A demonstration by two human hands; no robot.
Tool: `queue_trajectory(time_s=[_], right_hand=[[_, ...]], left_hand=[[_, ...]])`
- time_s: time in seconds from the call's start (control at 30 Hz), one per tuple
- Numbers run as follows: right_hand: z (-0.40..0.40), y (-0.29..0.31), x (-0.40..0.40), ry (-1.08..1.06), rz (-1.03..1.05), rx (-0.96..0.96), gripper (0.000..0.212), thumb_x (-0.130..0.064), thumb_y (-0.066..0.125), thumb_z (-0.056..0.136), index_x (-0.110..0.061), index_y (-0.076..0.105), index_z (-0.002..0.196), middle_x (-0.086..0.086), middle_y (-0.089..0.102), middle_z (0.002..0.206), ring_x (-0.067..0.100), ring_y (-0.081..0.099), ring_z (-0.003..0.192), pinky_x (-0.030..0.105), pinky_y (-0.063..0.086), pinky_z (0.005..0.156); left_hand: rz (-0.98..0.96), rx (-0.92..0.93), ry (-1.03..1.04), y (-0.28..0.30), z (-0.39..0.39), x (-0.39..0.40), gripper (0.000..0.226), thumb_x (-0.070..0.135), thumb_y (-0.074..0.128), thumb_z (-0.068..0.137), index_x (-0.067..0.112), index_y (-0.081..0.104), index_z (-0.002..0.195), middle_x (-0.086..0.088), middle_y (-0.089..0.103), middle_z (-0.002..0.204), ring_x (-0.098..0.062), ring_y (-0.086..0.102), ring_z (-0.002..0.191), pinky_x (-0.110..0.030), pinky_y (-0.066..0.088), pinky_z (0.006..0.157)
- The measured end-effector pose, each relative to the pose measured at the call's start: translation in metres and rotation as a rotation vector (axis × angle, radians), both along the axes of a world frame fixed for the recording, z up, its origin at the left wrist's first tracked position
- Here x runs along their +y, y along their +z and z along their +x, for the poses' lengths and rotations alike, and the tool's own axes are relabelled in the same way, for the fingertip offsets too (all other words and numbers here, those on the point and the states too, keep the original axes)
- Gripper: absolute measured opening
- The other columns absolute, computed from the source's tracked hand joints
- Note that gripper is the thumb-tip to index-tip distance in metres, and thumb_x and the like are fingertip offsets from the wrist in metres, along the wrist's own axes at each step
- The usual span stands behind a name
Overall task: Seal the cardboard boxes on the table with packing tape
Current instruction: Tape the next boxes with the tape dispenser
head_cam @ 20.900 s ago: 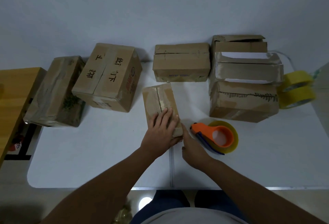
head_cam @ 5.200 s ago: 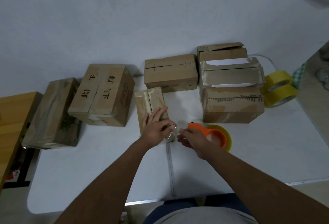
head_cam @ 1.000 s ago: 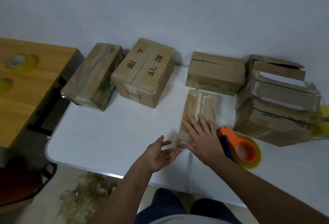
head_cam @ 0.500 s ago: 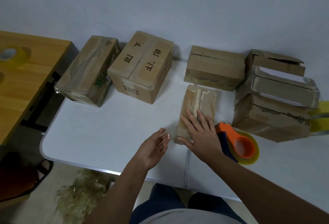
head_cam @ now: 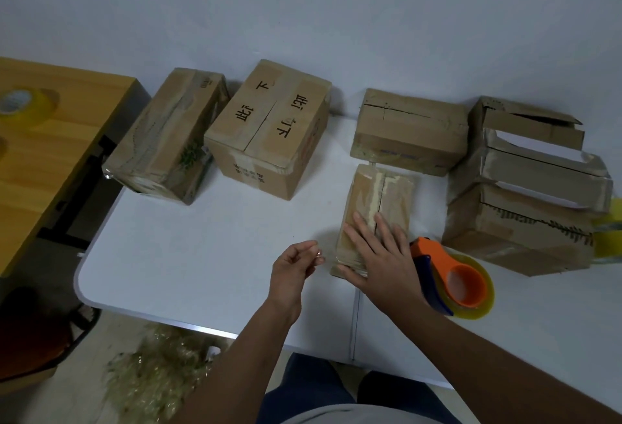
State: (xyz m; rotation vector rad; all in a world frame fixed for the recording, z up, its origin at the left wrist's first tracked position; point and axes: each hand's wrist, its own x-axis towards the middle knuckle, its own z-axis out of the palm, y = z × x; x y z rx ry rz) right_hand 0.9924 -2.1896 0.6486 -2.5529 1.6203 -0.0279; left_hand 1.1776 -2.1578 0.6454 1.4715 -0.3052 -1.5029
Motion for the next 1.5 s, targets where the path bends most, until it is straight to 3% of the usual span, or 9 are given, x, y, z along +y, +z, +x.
queue_trajectory(time_s=[0.17, 0.4, 0.5, 0.8, 1.07, 1.27, 1.33, 1.43, 1.5], right_hand=[[-0.001, -0.001, 0.0, 0.024, -0.014, 0.005, 0.073, -0.069, 0.032, 0.094, -0.029, 0.025, 0.155, -0.005, 0.017, 0.163, 0.029, 0.013, 0.15, 0.053, 0.019, 0.118], [0.0, 0.002, -0.001, 0.016, 0.004, 0.047, 0.073, -0.068, 0.028, 0.094, -0.03, 0.018, 0.155, -0.005, 0.011, 0.164, 0.029, 0.009, 0.151, 0.053, 0.014, 0.119], [0.0, 0.003, -0.001, 0.008, 0.006, 0.042, 0.073, -0.068, 0.03, 0.093, -0.029, 0.022, 0.154, -0.004, 0.015, 0.164, 0.031, 0.013, 0.15, 0.054, 0.016, 0.119], [0.0, 0.002, -0.002, 0.01, 0.013, 0.036, 0.075, -0.068, 0.035, 0.094, -0.031, 0.017, 0.156, -0.006, 0.01, 0.164, 0.029, 0.009, 0.151, 0.054, 0.015, 0.118], [0.0, 0.003, -0.002, 0.029, -0.004, 0.069, 0.081, -0.071, 0.041, 0.089, -0.027, 0.023, 0.155, -0.001, 0.016, 0.164, 0.034, 0.017, 0.149, 0.056, 0.023, 0.114], [-0.001, 0.005, -0.001, 0.038, -0.017, 0.071, 0.085, -0.07, 0.048, 0.087, -0.026, 0.022, 0.155, 0.0, 0.014, 0.164, 0.034, 0.019, 0.148, 0.056, 0.023, 0.115], [-0.001, 0.005, -0.001, 0.036, -0.017, 0.063, 0.089, -0.068, 0.055, 0.083, -0.026, 0.024, 0.155, 0.0, 0.016, 0.163, 0.035, 0.02, 0.148, 0.056, 0.022, 0.115], [0.001, 0.006, -0.002, 0.031, -0.024, 0.055, 0.095, -0.062, 0.067, 0.077, -0.026, 0.025, 0.154, 0.001, 0.018, 0.163, 0.035, 0.02, 0.148, 0.056, 0.022, 0.116], [0.001, 0.007, -0.002, 0.033, -0.013, 0.056, 0.099, -0.058, 0.071, 0.074, -0.026, 0.024, 0.155, 0.001, 0.016, 0.163, 0.036, 0.019, 0.148, 0.056, 0.019, 0.116]], left_hand=[[-0.018, -0.118, -0.06, -0.002, -0.022, -0.015, 0.009, 0.012, 0.065, 0.095, 0.011, 0.069, 0.102, -0.004, 0.068, 0.084, -0.015, 0.063, 0.082, -0.021, 0.05, 0.074], [-0.042, -0.285, -0.229, 0.001, -0.035, -0.023, 0.023, 0.03, 0.055, 0.101, 0.025, 0.059, 0.123, 0.009, 0.052, 0.125, -0.008, 0.059, 0.105, -0.012, 0.051, 0.066], [0.017, -0.326, -0.296, -0.003, -0.035, -0.026, 0.043, 0.038, 0.05, 0.102, 0.03, 0.043, 0.144, 0.01, 0.038, 0.134, -0.012, 0.052, 0.117, -0.013, 0.046, 0.07], [0.07, -0.361, -0.253, 0.019, -0.011, -0.015, 0.03, 0.031, 0.047, 0.104, 0.018, 0.069, 0.119, 0.001, 0.069, 0.121, -0.012, 0.064, 0.111, -0.032, 0.049, 0.102], [-0.146, -0.327, -0.698, 0.04, -0.012, 0.003, 0.04, 0.016, 0.046, 0.105, 0.035, 0.051, 0.14, 0.023, 0.056, 0.133, 0.012, 0.052, 0.119, -0.01, 0.037, 0.101], [-0.448, -0.943, -0.837, 0.028, -0.007, 0.002, 0.021, 0.015, 0.061, 0.097, 0.01, 0.069, 0.116, -0.002, 0.073, 0.106, -0.016, 0.067, 0.085, -0.024, 0.051, 0.073], [-0.468, -1.187, -0.951, 0.024, -0.012, -0.001, 0.021, 0.011, 0.057, 0.098, 0.004, 0.065, 0.117, -0.014, 0.067, 0.118, -0.025, 0.067, 0.083, -0.024, 0.045, 0.07], [-0.263, -1.536, -1.279, 0.035, -0.025, -0.001, 0.055, 0.004, 0.043, 0.101, -0.003, 0.024, 0.152, -0.021, 0.028, 0.159, -0.029, 0.068, 0.101, -0.031, 0.051, 0.078], [-0.203, -1.572, -1.328, 0.048, -0.033, 0.0, 0.062, 0.005, 0.038, 0.103, -0.006, 0.003, 0.154, -0.024, 0.033, 0.155, -0.026, 0.068, 0.097, -0.032, 0.052, 0.08]])
